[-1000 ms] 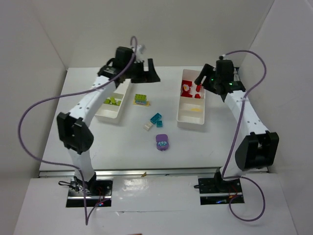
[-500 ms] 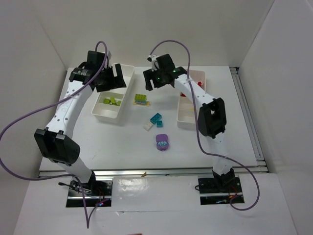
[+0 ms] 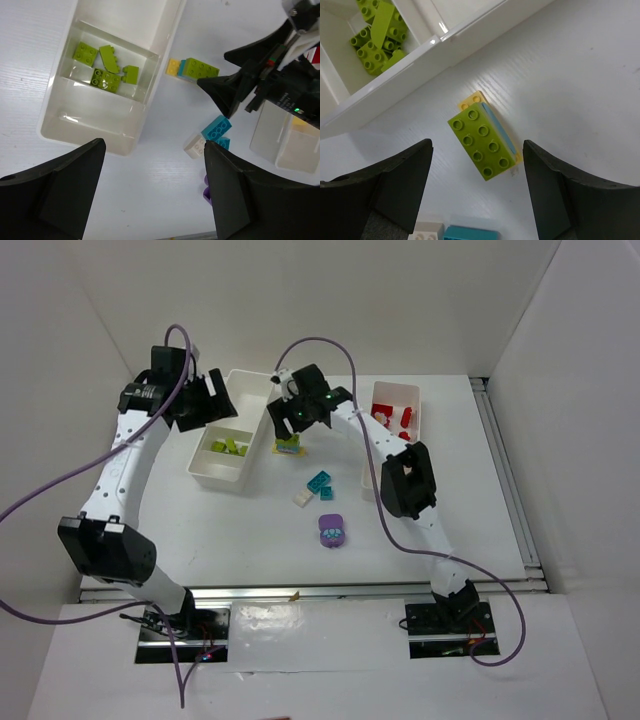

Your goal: Sort the legos into containers by color

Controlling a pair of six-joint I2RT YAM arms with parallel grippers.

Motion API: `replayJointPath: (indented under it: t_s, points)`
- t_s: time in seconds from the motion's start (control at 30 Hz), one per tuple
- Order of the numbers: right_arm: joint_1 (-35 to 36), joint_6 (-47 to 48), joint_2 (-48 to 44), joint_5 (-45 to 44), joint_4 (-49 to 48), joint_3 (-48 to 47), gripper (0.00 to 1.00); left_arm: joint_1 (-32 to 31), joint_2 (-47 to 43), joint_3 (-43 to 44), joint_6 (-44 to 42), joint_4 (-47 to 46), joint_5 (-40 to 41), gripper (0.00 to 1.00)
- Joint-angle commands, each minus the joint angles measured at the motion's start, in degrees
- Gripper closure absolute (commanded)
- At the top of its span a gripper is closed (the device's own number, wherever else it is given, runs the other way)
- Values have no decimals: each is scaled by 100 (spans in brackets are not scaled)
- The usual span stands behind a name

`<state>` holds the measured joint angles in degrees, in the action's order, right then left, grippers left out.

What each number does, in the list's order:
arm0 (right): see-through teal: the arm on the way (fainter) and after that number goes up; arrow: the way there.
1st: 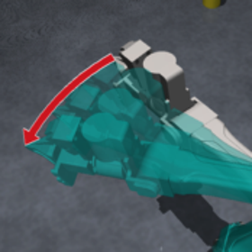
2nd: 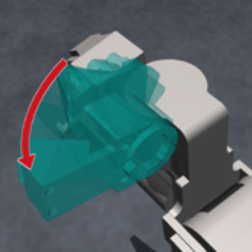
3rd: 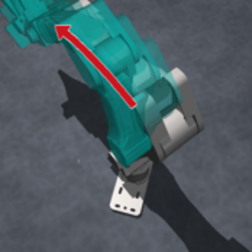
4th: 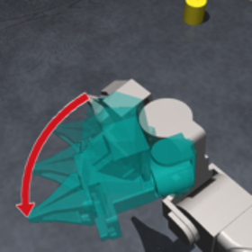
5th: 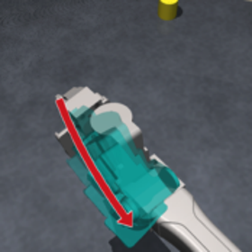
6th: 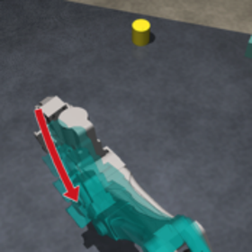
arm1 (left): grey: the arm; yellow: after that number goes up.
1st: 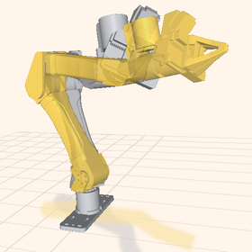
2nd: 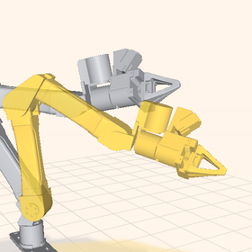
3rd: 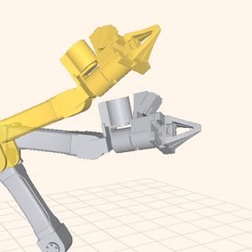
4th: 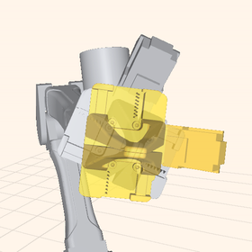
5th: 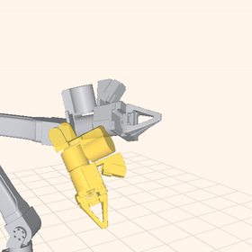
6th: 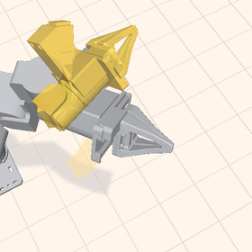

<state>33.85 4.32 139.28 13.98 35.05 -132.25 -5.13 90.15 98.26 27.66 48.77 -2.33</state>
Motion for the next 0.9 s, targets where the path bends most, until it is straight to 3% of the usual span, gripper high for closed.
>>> replayJointPath:
  t_s: [0.0, 0.27, 0.43, 0.87]
  points:
    - [61, 166, 90, -27, -95, -83, 20, 12, 64, 0, 64, -35, -347, 10]
    - [113, 113, 213, -193, -208, 67, 20, -41, 222, 0, 11, 18, -575, 11]
    - [113, 113, 328, -246, -261, 120, 26, -94, 275, 53, -41, 18, -629, 11]
    - [113, -1, 213, -246, -262, 234, 62, -147, 381, 53, -41, 18, -681, 11]
